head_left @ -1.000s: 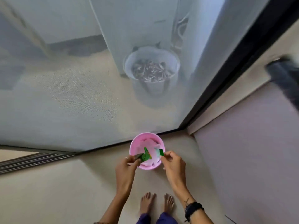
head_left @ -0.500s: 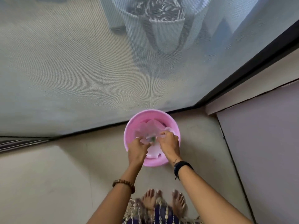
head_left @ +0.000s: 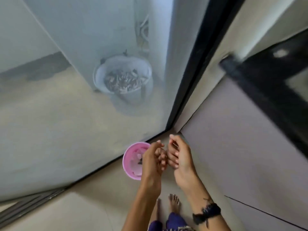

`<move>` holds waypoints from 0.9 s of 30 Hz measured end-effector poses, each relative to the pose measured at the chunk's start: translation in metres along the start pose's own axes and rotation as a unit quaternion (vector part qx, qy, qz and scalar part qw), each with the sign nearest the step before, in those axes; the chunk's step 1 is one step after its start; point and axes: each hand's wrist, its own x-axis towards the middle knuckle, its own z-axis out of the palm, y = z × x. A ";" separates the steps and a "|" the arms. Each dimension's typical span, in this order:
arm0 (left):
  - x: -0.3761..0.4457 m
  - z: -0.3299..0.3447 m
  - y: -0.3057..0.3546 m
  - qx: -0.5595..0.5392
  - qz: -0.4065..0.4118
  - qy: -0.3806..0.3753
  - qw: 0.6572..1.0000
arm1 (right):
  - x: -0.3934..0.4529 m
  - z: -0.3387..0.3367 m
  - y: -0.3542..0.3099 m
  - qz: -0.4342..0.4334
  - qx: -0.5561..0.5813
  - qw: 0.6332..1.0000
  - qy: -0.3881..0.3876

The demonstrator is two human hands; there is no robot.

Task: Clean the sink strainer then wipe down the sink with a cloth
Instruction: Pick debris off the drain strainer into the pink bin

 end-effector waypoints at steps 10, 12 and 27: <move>-0.133 0.176 0.037 0.163 0.084 -0.282 0.942 | -0.147 -0.043 -0.179 -0.242 0.110 0.964 0.003; -0.143 0.211 0.027 0.207 0.082 -0.319 0.921 | -0.161 -0.067 -0.204 -0.270 0.126 0.954 0.028; -0.012 0.486 -0.143 0.715 0.198 -0.338 0.579 | -0.065 -0.367 -0.328 -0.175 -0.100 0.887 0.416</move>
